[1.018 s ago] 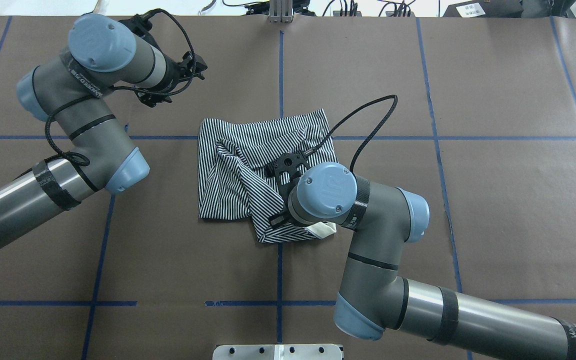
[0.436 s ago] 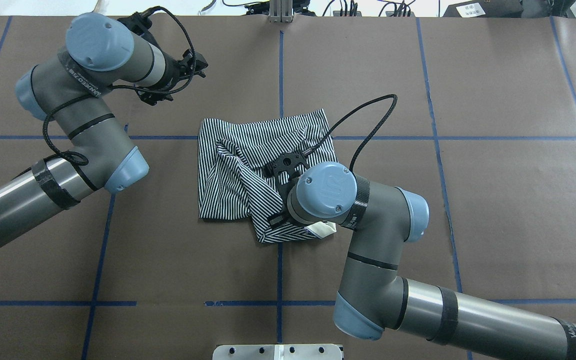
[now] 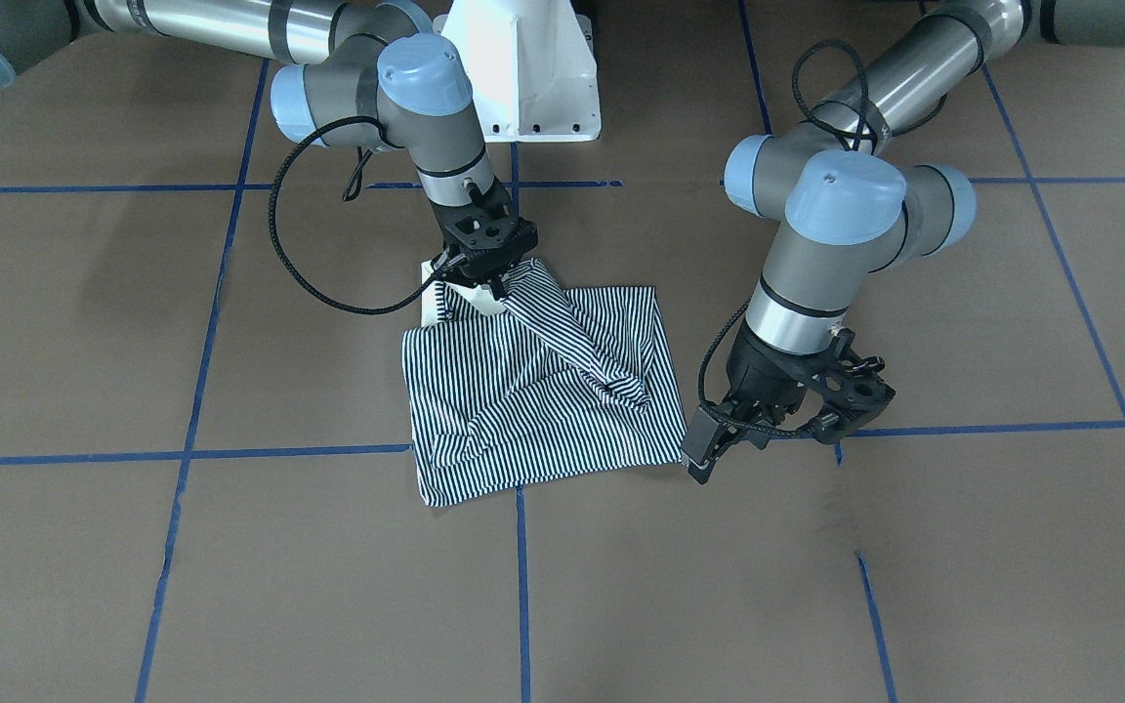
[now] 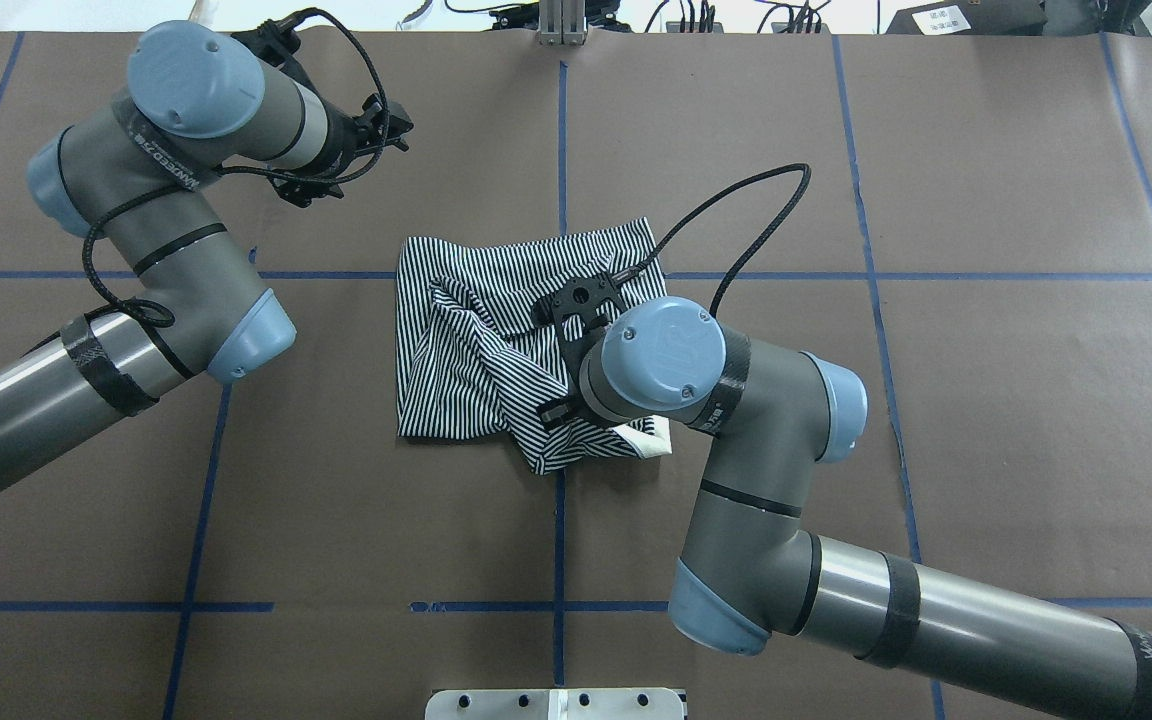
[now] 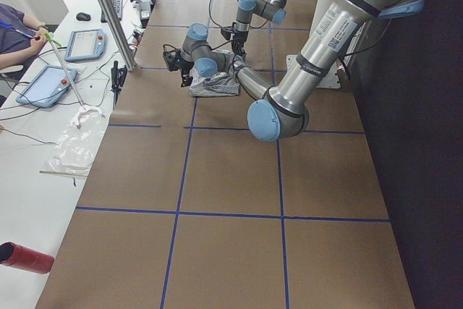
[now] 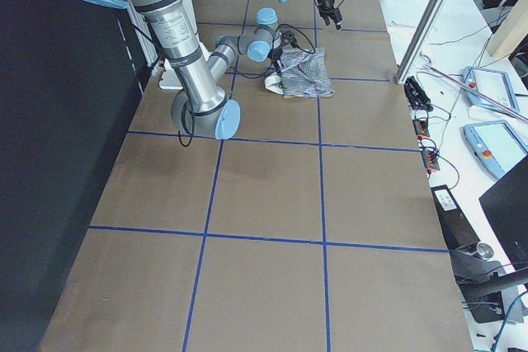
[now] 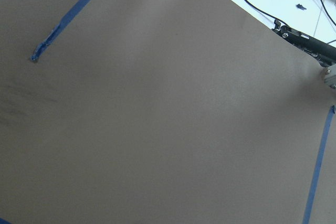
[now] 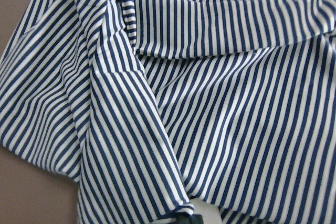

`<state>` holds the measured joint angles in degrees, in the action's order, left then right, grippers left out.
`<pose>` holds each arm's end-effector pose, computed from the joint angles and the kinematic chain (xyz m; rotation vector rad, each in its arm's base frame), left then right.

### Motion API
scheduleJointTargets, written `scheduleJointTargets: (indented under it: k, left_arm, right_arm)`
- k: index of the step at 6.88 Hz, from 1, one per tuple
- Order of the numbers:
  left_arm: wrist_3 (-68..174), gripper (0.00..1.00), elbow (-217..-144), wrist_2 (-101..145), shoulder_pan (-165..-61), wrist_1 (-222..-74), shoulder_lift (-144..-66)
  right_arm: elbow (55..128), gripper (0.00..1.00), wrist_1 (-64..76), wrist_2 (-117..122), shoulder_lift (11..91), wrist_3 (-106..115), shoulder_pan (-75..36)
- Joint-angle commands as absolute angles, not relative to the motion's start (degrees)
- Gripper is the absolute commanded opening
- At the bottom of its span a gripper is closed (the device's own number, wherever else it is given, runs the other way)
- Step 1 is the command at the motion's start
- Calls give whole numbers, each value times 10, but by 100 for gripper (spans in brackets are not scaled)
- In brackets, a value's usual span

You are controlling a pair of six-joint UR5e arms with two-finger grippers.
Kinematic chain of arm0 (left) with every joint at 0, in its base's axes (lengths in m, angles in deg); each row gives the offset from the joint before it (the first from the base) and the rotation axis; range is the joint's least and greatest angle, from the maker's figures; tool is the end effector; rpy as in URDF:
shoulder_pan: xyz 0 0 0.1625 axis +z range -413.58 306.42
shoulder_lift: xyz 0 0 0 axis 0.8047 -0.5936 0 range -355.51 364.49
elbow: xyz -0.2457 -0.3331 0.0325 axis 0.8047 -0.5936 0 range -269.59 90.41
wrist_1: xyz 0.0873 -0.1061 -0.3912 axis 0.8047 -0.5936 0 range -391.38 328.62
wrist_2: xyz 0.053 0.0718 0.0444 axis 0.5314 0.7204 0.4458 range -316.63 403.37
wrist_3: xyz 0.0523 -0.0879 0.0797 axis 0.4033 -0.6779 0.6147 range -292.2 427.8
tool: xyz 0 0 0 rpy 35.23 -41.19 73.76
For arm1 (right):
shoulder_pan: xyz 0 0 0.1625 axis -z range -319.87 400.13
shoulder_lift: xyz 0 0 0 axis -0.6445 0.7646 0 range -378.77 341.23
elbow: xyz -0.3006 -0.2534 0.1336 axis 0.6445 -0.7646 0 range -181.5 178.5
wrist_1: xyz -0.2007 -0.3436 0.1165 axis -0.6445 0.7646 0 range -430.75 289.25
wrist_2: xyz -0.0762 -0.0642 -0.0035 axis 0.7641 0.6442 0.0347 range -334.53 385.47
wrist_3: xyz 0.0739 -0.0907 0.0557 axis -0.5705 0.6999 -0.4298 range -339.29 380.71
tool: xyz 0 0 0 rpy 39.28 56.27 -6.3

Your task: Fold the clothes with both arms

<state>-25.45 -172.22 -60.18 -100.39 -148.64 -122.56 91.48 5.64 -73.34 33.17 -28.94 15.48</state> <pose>0.4392 -0.6181 0.2846 0.1694 1.0201 -0.6792 -0.6018 -0.4010 0.2243 0.3937 -0.8834 -0.3257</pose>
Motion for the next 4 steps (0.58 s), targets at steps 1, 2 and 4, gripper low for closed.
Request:
scheduleJointTargets:
  k: [1, 2, 4]
  left_arm:
    - [-257, 98, -1722, -601, -1003, -1487, -1226]
    - [-260, 92, -1720, -601, -1002, -1488, -1227]
    - [-262, 80, -1715, -598, -987, -1502, -1229]
  right_arm:
    - [915, 0, 41, -733, 328, -289, 135]
    - [914, 0, 40, -732, 328, -291, 131]
    - [913, 0, 40, -716, 326, -291, 121]
